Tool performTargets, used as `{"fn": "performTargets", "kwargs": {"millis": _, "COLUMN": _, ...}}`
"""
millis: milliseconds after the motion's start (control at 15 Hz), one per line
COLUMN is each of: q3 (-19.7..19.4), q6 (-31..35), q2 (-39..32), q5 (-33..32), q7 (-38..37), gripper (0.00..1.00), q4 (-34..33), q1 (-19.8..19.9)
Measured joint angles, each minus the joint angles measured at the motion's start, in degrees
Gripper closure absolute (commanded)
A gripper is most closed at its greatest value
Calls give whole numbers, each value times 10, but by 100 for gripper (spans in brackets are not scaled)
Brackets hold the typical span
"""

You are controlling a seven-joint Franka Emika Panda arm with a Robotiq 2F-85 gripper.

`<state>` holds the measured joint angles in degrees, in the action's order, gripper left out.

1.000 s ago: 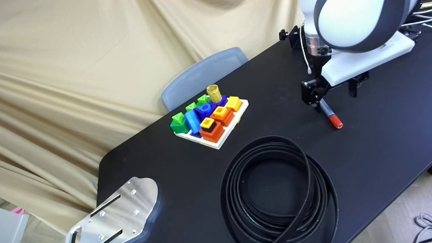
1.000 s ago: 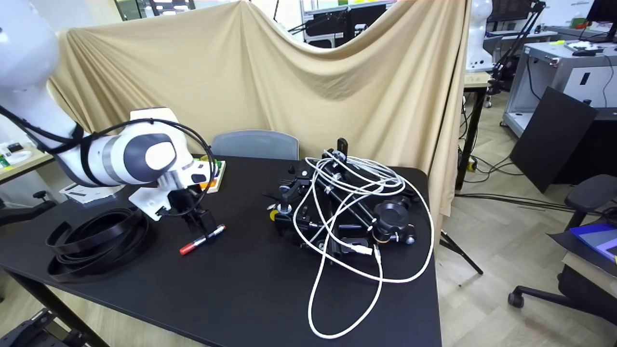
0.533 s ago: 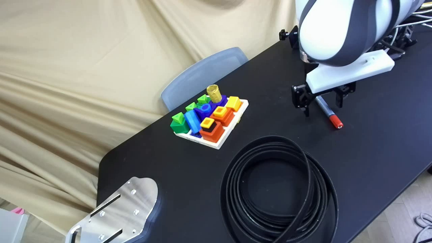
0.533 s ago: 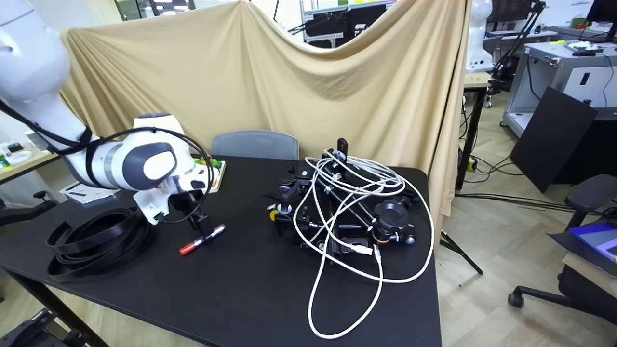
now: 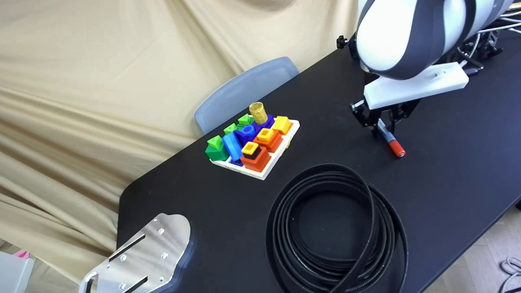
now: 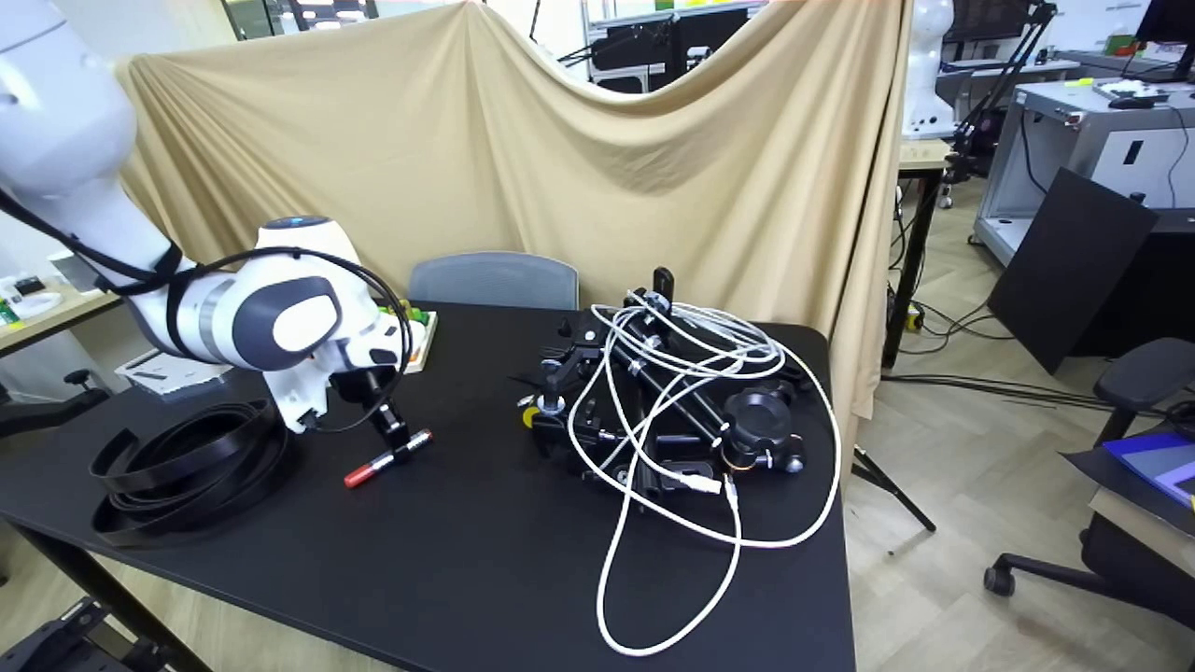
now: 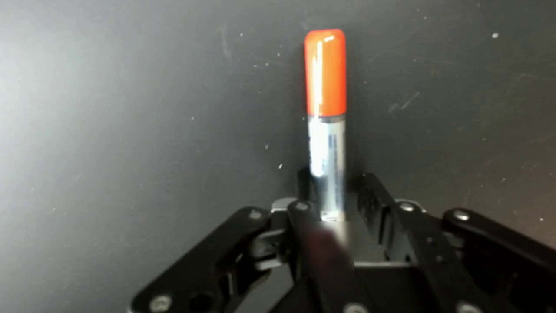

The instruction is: Rotate the marker on the table to the left

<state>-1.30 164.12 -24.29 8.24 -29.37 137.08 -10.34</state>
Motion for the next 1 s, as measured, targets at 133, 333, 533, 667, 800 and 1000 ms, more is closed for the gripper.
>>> {"fn": "performTargets", "kwargs": {"millis": 133, "q3": 0, "q6": 0, "q2": 0, "q5": 8, "q7": 2, "gripper": 95, "q4": 0, "q1": 0}}
{"fn": "performTargets", "kwargs": {"millis": 333, "q3": -2, "q6": -3, "q2": 1, "q5": 7, "q7": 2, "gripper": 95, "q4": 0, "q1": -1}}
{"fn": "performTargets", "kwargs": {"millis": 533, "q3": -9, "q6": -34, "q2": 5, "q5": -6, "q7": 13, "gripper": 95, "q4": -9, "q1": -7}}
{"fn": "performTargets", "kwargs": {"millis": 667, "q3": -16, "q6": -73, "q2": 9, "q5": -32, "q7": 18, "gripper": 95, "q4": -26, "q1": -12}}
{"fn": "performTargets", "kwargs": {"millis": 800, "q3": -21, "q6": -117, "q2": 10, "q5": -68, "q7": 26, "gripper": 95, "q4": -52, "q1": -16}}
{"fn": "performTargets", "kwargs": {"millis": 1000, "q3": -24, "q6": -166, "q2": 8, "q5": -129, "q7": 35, "gripper": 95, "q4": -95, "q1": -25}}
